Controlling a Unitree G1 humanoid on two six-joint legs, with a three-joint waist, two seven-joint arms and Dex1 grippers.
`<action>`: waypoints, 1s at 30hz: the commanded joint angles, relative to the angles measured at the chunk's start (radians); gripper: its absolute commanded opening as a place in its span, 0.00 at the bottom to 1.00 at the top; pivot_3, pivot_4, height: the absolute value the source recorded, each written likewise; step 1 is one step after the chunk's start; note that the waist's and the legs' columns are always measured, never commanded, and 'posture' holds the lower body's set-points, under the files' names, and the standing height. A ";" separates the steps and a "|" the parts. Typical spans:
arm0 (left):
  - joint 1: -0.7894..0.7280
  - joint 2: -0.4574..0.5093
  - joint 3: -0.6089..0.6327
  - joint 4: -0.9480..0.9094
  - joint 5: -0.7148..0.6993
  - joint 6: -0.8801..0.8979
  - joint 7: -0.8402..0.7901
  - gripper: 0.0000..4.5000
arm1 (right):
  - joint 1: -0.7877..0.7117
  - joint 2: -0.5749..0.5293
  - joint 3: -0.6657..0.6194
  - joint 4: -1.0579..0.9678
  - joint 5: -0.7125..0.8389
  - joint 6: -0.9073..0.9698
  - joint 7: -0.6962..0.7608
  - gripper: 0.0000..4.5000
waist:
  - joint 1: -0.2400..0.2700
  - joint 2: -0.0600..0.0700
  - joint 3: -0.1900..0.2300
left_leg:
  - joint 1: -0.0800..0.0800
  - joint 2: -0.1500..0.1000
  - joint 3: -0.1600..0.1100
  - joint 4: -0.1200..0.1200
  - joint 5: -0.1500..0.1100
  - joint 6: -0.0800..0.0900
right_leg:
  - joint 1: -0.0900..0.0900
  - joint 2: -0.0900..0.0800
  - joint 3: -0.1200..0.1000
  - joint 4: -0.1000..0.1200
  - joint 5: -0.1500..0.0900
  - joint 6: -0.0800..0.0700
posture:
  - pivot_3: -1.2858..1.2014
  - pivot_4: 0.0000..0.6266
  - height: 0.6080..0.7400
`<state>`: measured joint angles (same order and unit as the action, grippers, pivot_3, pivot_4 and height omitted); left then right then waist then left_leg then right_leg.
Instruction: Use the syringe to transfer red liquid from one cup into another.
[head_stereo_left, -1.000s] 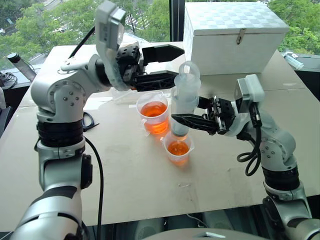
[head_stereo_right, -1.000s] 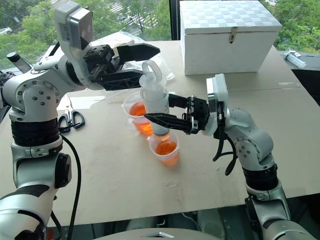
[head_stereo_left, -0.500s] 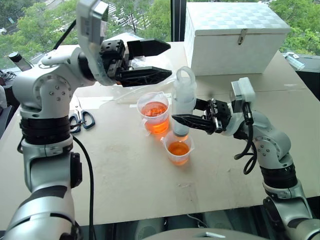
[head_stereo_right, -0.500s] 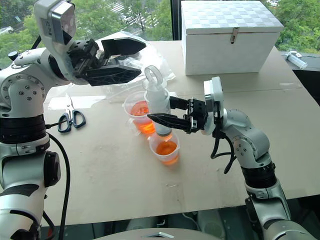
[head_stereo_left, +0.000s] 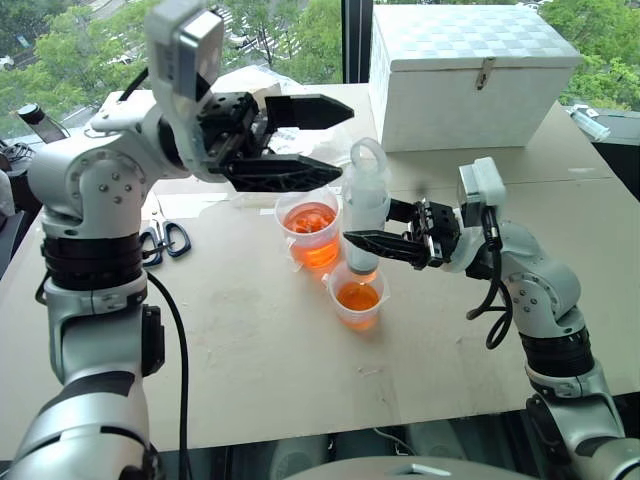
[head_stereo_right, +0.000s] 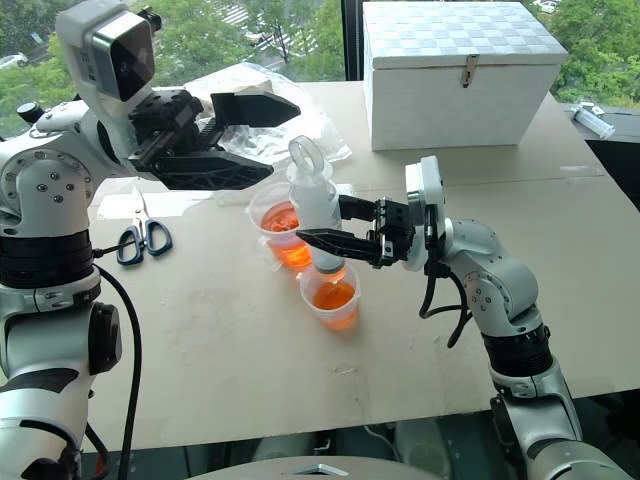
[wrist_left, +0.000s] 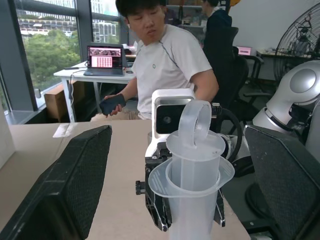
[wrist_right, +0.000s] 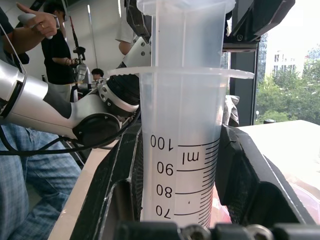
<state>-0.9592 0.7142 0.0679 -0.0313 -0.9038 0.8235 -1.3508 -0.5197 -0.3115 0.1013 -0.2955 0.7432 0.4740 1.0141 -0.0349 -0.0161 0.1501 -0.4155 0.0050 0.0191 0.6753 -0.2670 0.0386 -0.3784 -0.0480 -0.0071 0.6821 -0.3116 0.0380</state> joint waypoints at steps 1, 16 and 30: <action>-0.029 -0.006 -0.014 -0.030 0.014 -0.013 -0.007 0.95 | -0.001 0.002 -0.003 -0.024 0.003 -0.017 0.004 0.34 | -0.001 0.000 0.000 | 0.000 0.000 0.000 0.000 0.000 0.000 | 0.000 0.000 0.000 0.000 0.000 0.000 | 0.52 0.24 1.00; -0.018 -0.034 -0.057 -0.059 0.021 0.001 -0.029 0.06 | 0.019 0.003 0.006 -0.005 -0.029 -0.042 0.012 0.34 | -0.001 0.000 0.000 | 0.000 0.000 0.000 0.000 0.000 0.000 | 0.000 0.000 0.000 0.000 0.000 0.000 | 0.52 0.24 1.00; 0.058 -0.046 -0.110 -0.083 0.081 -0.008 -0.001 0.06 | -0.033 0.016 -0.042 -0.032 0.022 -0.015 -0.026 0.34 | -0.001 0.000 0.000 | 0.000 0.000 0.000 0.000 0.000 0.000 | 0.000 0.000 0.000 0.000 0.000 0.000 | 0.52 0.24 1.00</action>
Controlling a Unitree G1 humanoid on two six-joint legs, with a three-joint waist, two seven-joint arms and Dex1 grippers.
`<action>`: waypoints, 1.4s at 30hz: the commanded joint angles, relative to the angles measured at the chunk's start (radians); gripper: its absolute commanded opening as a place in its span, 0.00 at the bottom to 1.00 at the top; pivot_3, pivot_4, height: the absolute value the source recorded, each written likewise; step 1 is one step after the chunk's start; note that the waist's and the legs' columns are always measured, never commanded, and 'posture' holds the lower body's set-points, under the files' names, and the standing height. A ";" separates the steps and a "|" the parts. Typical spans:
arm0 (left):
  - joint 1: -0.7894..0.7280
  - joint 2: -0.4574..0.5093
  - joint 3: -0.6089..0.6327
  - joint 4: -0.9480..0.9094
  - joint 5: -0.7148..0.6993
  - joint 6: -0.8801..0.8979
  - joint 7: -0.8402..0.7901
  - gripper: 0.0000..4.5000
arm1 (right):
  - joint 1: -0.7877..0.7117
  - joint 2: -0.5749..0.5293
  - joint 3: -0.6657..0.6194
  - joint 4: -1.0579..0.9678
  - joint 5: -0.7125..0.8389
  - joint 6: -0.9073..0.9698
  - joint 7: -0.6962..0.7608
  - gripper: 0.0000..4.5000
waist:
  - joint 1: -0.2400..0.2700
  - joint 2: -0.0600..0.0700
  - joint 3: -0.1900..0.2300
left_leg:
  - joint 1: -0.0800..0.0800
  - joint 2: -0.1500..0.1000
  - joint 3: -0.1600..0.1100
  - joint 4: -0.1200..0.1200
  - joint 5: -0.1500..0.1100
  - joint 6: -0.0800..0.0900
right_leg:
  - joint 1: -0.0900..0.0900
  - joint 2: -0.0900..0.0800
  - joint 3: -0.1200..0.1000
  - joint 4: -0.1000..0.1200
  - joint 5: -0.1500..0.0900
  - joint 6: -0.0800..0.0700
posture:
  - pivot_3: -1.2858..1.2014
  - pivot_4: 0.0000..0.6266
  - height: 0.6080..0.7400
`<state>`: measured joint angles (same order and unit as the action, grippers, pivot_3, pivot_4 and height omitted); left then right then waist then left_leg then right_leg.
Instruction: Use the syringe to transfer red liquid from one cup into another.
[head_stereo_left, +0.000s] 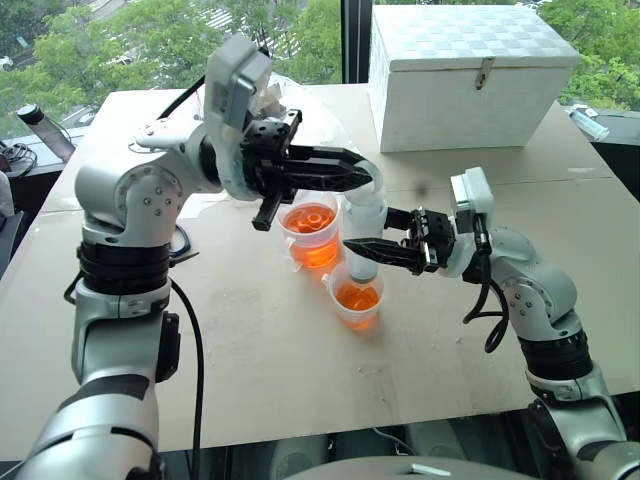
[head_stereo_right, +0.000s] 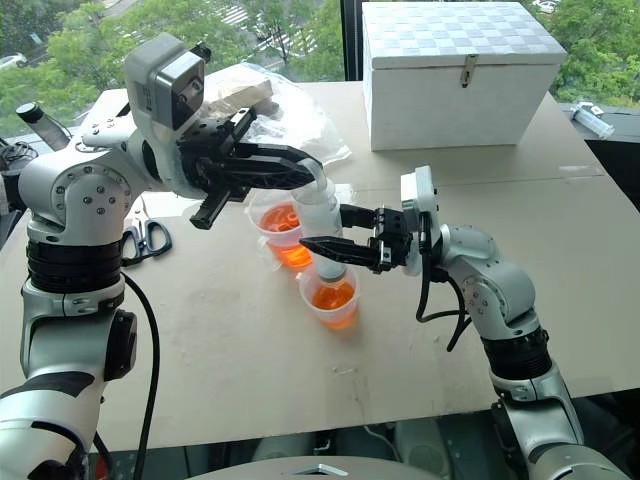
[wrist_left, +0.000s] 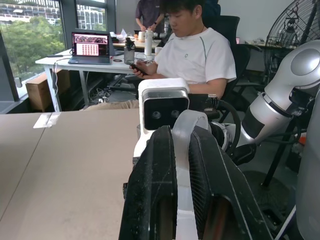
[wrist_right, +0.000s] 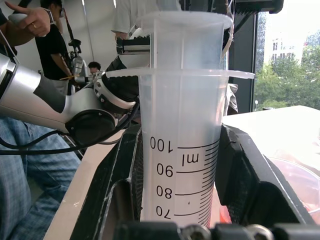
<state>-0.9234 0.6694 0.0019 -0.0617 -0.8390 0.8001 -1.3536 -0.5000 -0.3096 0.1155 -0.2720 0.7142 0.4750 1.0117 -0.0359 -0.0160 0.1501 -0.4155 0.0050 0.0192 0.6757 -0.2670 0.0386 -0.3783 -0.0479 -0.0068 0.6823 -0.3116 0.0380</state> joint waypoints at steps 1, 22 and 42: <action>0.025 -0.004 -0.045 -0.053 0.019 0.014 0.007 0.06 | -0.056 0.016 -0.058 -0.056 0.055 -0.014 -0.027 0.34 | 0.000 0.000 0.000 | 0.000 0.000 0.000 0.000 0.000 0.000 | 0.000 0.000 0.000 0.000 0.000 0.000 | 0.52 0.24 1.00; -0.091 0.012 0.135 -0.006 -0.101 0.082 0.100 0.99 | -0.014 0.020 -0.065 -0.067 0.084 0.006 -0.029 0.34 | -0.002 0.000 0.000 | 0.000 0.000 0.000 0.001 0.000 0.000 | 0.000 0.000 0.000 0.000 0.000 0.000 | 0.52 0.24 1.00; 0.108 0.189 0.322 -0.142 -0.141 0.182 0.334 0.99 | -0.091 -0.128 -0.318 -0.097 0.544 0.327 -0.396 0.34 | -0.003 0.000 0.000 | 0.000 0.000 0.000 0.001 0.000 0.000 | 0.000 -0.001 0.000 0.001 0.000 0.000 | 0.52 0.24 1.00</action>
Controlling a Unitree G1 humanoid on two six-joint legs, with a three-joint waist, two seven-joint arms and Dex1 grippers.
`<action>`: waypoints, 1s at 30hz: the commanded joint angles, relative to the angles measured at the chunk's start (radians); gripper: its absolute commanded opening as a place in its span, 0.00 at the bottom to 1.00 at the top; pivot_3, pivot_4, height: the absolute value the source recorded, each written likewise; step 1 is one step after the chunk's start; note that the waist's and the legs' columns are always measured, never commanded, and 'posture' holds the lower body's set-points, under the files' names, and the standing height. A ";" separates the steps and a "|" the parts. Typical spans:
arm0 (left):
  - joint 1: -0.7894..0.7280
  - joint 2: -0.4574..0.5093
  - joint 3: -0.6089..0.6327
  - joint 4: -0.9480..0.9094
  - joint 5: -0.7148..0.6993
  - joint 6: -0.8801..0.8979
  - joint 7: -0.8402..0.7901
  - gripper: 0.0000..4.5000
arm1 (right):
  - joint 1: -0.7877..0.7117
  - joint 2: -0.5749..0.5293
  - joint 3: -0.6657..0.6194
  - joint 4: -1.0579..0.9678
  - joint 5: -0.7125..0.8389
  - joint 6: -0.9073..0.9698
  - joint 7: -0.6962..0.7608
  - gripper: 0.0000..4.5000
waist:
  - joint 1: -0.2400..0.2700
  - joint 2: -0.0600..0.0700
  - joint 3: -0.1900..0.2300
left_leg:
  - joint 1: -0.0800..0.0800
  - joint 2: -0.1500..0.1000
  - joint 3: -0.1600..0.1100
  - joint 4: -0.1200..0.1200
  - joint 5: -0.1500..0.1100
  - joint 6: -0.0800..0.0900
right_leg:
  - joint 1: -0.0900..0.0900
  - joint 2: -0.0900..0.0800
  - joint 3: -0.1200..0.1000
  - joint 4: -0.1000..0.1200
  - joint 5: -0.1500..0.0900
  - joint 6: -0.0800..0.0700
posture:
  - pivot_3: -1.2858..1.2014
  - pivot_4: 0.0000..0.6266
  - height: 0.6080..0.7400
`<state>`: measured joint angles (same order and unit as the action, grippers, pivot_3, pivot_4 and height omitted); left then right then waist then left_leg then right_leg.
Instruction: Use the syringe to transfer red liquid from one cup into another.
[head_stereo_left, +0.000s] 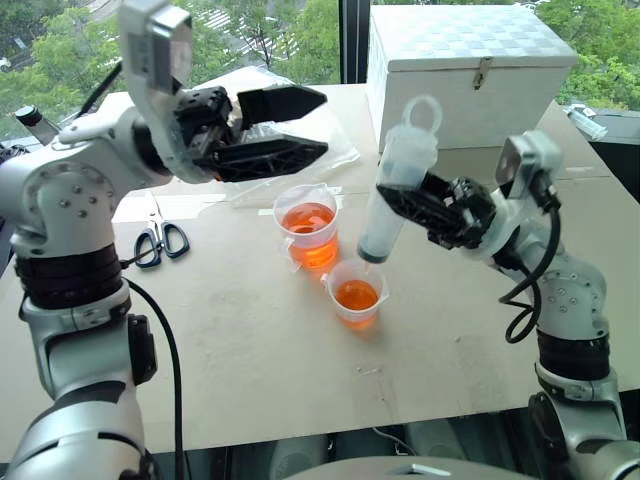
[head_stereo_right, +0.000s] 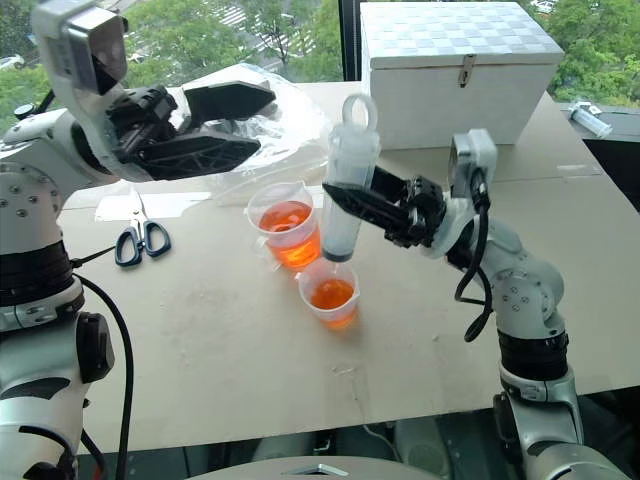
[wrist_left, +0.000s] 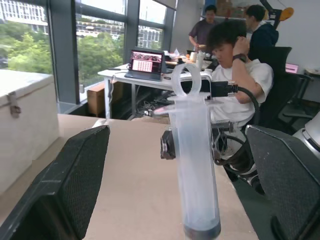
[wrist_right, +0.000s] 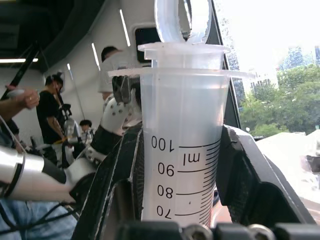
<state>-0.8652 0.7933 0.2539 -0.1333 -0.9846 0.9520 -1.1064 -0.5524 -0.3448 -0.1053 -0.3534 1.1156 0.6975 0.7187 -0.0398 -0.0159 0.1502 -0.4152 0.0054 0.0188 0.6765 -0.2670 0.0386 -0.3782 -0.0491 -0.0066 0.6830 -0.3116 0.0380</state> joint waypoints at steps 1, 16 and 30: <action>0.086 0.089 0.094 -0.098 0.000 0.042 0.106 0.99 | -0.045 -0.152 -0.110 0.000 0.174 0.165 -0.128 0.34 | 0.001 0.000 0.000 | 0.000 0.000 0.000 0.000 0.000 0.000 | 0.000 0.000 0.000 0.000 0.000 0.000 | 0.52 0.24 1.00; 1.046 0.057 0.434 -0.478 0.176 -0.123 0.167 0.99 | -0.107 -0.524 0.268 0.208 -0.308 0.515 -0.180 0.34 | 0.008 0.000 0.000 | 0.001 0.001 0.003 -0.006 0.000 0.000 | 0.000 -0.001 0.003 -0.003 0.000 -0.001 | 0.52 0.24 1.00; 1.217 -0.095 0.332 -0.475 0.342 -0.347 0.269 1.00 | 0.227 -0.551 -0.019 0.128 -0.409 0.077 0.137 0.99 | 0.044 -0.002 -0.002 | -0.001 0.000 0.003 -0.007 -0.002 0.003 | 0.000 -0.004 0.001 -0.006 0.000 -0.001 | 0.52 0.24 1.00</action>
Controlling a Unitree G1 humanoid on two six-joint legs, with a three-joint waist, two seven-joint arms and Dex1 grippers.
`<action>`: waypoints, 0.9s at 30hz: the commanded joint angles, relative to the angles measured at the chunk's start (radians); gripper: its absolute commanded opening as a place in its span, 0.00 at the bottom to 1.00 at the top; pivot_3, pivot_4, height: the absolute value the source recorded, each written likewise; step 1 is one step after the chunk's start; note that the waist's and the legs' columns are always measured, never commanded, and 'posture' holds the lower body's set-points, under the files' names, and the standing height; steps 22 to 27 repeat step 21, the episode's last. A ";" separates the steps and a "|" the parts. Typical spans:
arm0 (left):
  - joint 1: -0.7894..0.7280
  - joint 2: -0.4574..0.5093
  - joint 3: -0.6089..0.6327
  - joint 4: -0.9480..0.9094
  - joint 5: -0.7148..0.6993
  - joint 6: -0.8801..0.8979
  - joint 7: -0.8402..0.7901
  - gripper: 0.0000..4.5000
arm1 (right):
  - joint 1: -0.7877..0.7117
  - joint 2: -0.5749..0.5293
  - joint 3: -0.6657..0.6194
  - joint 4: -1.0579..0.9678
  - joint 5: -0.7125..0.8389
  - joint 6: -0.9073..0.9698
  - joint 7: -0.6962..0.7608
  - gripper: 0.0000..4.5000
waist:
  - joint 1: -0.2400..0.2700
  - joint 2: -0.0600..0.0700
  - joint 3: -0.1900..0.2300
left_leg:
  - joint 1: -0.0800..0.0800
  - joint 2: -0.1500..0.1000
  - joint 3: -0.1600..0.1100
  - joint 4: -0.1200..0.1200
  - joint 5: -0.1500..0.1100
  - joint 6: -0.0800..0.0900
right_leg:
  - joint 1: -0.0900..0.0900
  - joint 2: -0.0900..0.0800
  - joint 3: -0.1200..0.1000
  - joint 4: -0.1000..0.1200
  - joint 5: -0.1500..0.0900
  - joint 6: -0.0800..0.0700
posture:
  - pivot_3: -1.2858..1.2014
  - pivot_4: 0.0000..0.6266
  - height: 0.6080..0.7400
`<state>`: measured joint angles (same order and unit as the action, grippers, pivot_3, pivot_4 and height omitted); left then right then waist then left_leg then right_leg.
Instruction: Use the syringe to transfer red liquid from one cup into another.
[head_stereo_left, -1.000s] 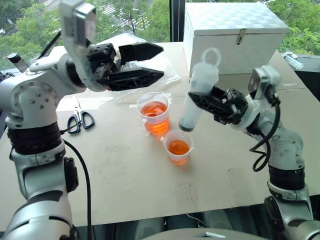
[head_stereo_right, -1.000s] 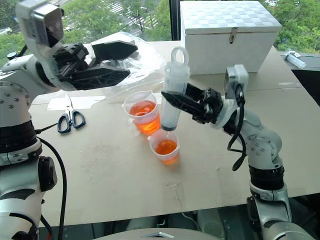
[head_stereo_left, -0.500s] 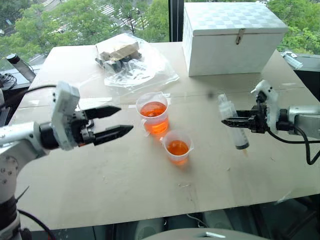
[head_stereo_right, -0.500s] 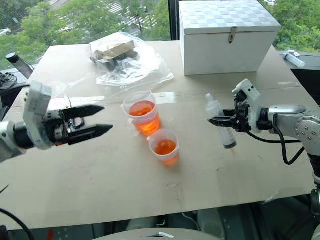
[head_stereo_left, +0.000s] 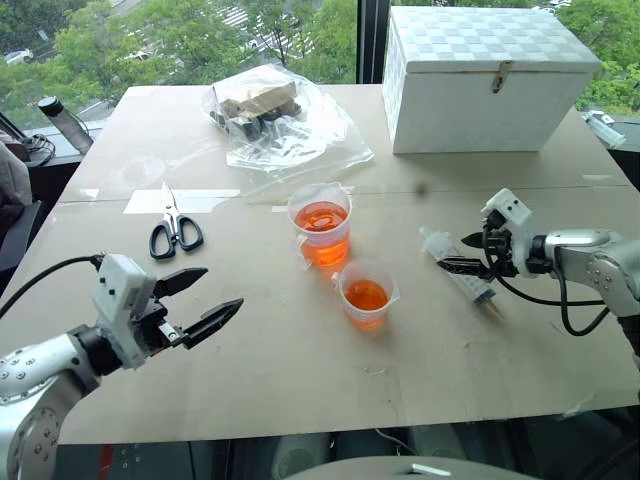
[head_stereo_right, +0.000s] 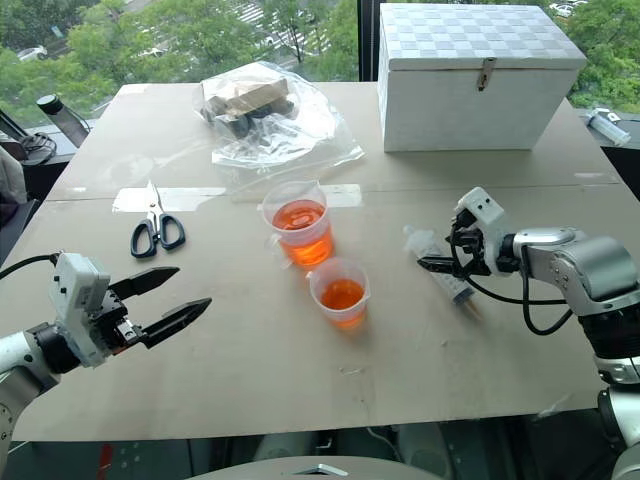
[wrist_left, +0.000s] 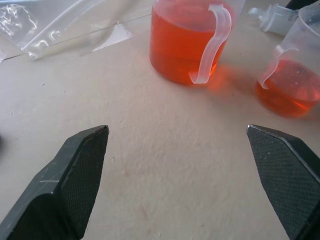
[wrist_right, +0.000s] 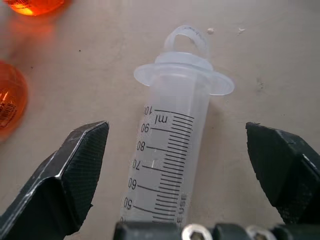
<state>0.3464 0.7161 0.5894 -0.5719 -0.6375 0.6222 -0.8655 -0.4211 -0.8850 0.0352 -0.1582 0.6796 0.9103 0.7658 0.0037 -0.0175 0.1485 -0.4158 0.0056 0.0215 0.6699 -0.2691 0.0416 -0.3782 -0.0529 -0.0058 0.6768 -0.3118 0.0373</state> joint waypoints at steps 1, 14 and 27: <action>0.010 -0.037 -0.012 -0.039 0.007 -0.033 0.046 1.00 | 0.172 -0.018 -0.213 -0.082 0.022 -0.170 0.115 0.99 | 0.007 0.000 0.000 | 0.000 0.000 0.000 0.000 0.000 0.000 | 0.000 0.000 0.000 0.000 0.000 0.000 | 0.52 0.24 1.00; 0.161 -0.159 -0.144 0.059 0.175 -0.300 0.044 1.00 | 0.665 0.148 -0.385 0.022 -0.110 -0.742 0.420 0.99 | -0.004 0.003 -0.001 | 0.021 0.001 0.001 -0.001 -0.005 0.007 | 0.021 0.000 0.000 -0.002 -0.001 -0.001 | 0.52 0.24 1.00; 0.250 -0.193 -0.178 0.061 0.193 -0.387 0.025 1.00 | 0.623 0.193 -0.339 0.152 -0.156 -0.888 0.487 0.99 | -0.014 0.003 -0.001 | 0.021 0.001 0.000 -0.001 -0.005 0.007 | 0.022 0.000 0.000 -0.004 -0.001 -0.001 | 0.52 0.24 1.00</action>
